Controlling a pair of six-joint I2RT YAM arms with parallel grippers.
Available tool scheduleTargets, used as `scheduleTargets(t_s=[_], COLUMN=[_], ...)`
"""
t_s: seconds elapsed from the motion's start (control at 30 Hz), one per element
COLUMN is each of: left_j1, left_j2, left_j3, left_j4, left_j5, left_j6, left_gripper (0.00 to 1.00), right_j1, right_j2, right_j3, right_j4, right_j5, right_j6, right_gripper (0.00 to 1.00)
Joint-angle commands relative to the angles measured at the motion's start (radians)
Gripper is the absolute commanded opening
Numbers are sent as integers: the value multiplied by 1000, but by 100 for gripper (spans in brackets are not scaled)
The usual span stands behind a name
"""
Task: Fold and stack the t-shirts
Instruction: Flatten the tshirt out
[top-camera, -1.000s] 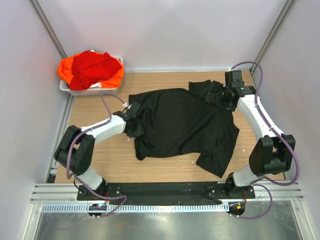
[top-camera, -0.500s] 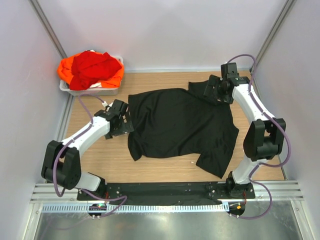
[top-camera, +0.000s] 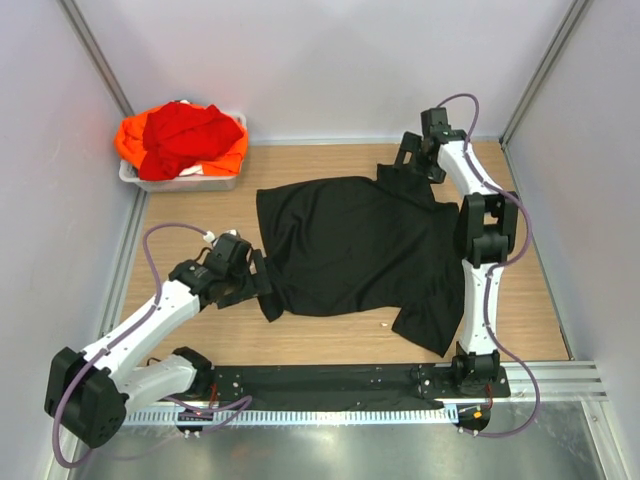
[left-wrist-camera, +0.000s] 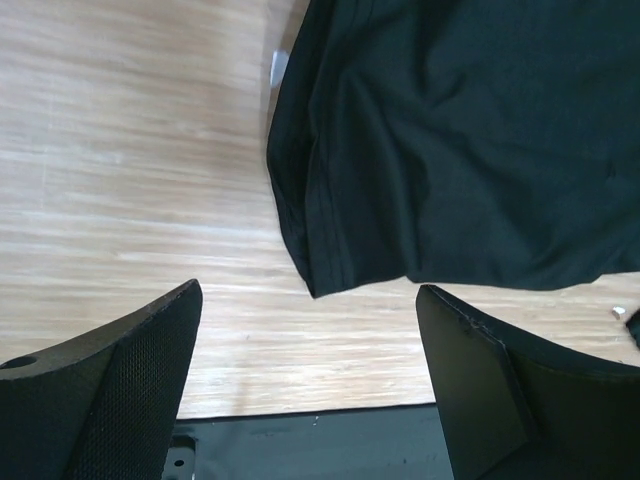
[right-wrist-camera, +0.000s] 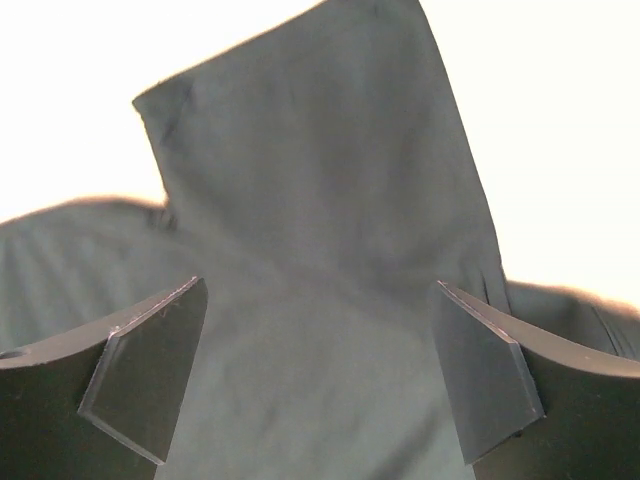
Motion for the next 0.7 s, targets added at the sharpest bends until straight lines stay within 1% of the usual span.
scheduleTargets(t_s=[0.0, 0.13, 0.37, 0.43, 0.47, 0.5, 0.53, 0.57, 0.6, 0.67], left_j1=[-11, -20, -21, -21, -21, -21, -21, -21, -21, -21], left_j2=[-50, -81, -40, -32, -26, -23, -18, -10, -4, 6], left_j3=[-38, -52, -44, -46, -44, -46, -46, -46, -44, -44], left_j4=[2, 6, 10, 13, 16, 15, 18, 18, 18, 19], left_j5=[37, 36, 37, 37, 34, 33, 31, 26, 28, 26], left_j6=[-33, -31, -17, -14, -14, -14, -13, -13, -10, -10], left_gripper=[88, 88, 87, 87, 87, 87, 87, 87, 87, 86], right_j1=[4, 4, 5, 5, 5, 4, 5, 4, 5, 5], right_j2=[98, 175, 285, 322, 343, 362, 403, 420, 437, 465], right_j3=[131, 177, 237, 249, 276, 298, 321, 361, 378, 396], right_j4=[-18, -8, 2, 6, -6, -15, -27, -37, -46, -51], right_j5=[6, 4, 55, 67, 81, 90, 96, 99, 110, 113], right_j6=[4, 18, 18, 12, 5, 0, -6, -9, -11, -14], right_gripper=[98, 98, 95, 84, 60, 50, 43, 38, 28, 19])
